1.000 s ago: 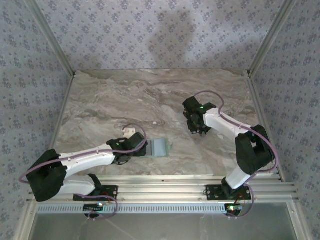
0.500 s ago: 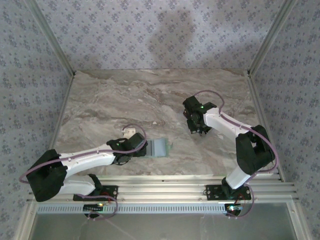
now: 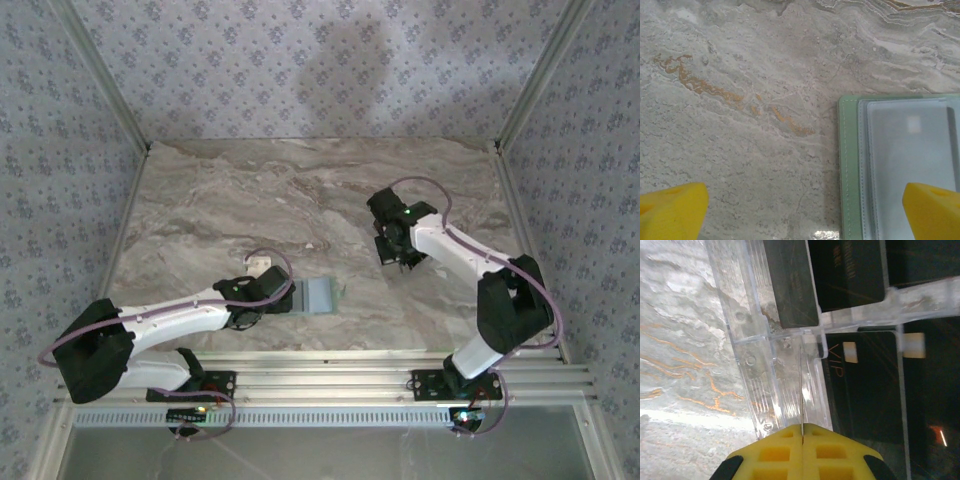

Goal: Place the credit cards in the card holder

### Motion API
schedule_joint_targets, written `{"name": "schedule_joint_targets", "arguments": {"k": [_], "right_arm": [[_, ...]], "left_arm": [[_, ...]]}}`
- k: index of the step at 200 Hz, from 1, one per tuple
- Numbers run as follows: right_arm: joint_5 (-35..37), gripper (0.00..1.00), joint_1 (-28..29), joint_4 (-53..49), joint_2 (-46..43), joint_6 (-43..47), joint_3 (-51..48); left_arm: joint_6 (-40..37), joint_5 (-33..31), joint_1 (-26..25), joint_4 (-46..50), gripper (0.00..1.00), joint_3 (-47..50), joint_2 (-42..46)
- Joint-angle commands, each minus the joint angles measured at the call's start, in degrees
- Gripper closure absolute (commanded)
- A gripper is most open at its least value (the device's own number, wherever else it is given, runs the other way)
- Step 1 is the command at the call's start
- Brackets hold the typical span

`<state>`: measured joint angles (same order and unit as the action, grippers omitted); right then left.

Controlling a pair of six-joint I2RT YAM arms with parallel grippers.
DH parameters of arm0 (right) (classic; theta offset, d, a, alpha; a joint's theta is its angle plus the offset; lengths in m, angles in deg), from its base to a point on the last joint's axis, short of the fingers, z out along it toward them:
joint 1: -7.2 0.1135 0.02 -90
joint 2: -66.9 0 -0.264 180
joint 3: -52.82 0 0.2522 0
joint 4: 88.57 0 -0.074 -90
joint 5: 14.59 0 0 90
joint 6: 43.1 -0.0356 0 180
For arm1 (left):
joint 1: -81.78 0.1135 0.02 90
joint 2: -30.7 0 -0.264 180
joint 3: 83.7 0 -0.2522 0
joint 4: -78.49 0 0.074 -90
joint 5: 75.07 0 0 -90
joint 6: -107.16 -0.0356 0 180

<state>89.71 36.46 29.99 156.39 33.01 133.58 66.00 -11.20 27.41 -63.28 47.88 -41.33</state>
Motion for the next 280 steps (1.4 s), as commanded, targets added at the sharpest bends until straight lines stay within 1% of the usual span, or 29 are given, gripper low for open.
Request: {"name": "schedule_joint_targets", "arguments": {"k": [1, 33, 64, 80, 93, 99, 121, 142, 171, 200, 249, 280], "right_arm": [[1.1, 1.0, 0.8, -2.4, -4.7, -0.2, 4.1], [-1.7, 1.0, 2.5, -2.7, -8.3, -1.7, 6.1], [-9.1, 1.0, 4.4, 1.4, -12.2, -5.8, 4.8], [-15.5, 1.0, 5.1, 6.9, -14.7, -9.7, 1.9], [-20.5, 1.0, 5.3, 12.7, -16.8, -13.9, -4.2], [-22.9, 1.0, 5.4, 17.1, -17.6, -16.0, -6.7], [-28.7, 1.0, 6.4, 28.6, -18.4, -22.4, -14.6], [-28.5, 1.0, 9.3, 36.1, -17.0, -27.0, -18.9], [-26.7, 1.0, 13.4, 42.7, -13.3, -30.6, -21.7], [-26.1, 1.0, 16.1, 48.9, -9.2, -33.4, -23.6], [-26.8, 1.0, 17.0, 54.8, -5.0, -35.0, -26.5], [-26.5, 1.0, 17.1, 55.7, -4.2, -35.3, -28.6]], "left_arm": [[-1.3, 0.0, 0.5, 2.1, 0.0, -0.8, 1.2], [-2.2, -0.2, 0.9, 2.6, 0.0, -1.1, 1.0], [-3.9, 0.2, 1.5, 1.9, 0.0, -2.1, 0.1], [-4.8, 0.5, 1.8, 1.6, 0.0, -3.1, -1.0], [-5.6, 0.8, 1.9, 1.4, 0.0, -4.0, -2.2], [-5.7, 0.8, 2.0, 1.2, 0.0, -4.3, -2.7], [-6.1, 1.7, 2.2, 0.1, 0.0, -4.8, -4.4], [-6.1, 1.8, 2.2, -0.3, 0.0, -4.9, -5.6], [-5.9, 1.9, 2.2, -0.5, 0.0, -4.7, -6.4], [-5.8, 1.6, 2.2, -0.6, 0.0, -4.2, -7.2], [-5.2, 1.4, 2.2, -1.4, 0.0, -2.9, -8.5], [-4.1, 1.0, 2.2, -1.4, 0.0, -1.4, -8.6]]}}
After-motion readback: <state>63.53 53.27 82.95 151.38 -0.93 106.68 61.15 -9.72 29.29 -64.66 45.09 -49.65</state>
